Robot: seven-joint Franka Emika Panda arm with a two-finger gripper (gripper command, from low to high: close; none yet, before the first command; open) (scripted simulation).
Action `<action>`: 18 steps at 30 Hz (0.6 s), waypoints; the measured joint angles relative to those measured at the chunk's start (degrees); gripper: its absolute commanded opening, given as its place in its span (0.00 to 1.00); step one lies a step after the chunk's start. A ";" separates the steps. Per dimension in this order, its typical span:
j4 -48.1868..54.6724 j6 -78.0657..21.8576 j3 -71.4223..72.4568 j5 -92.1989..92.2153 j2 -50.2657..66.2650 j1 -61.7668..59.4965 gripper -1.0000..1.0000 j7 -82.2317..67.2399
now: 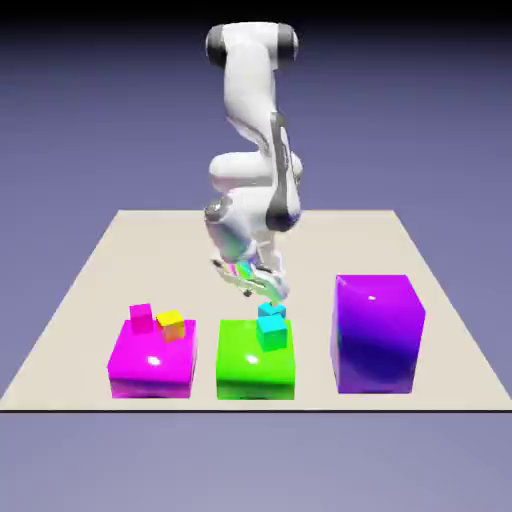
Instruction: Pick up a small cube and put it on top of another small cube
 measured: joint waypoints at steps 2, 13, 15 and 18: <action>0.20 1.34 1.06 2.48 1.95 0.84 0.50 -1.75; 1.14 7.50 5.96 13.97 10.89 0.16 0.00 -9.84; 0.73 4.81 3.85 9.01 6.98 -0.15 0.00 -6.35; 0.12 0.78 0.57 1.58 1.11 -0.14 0.00 -1.11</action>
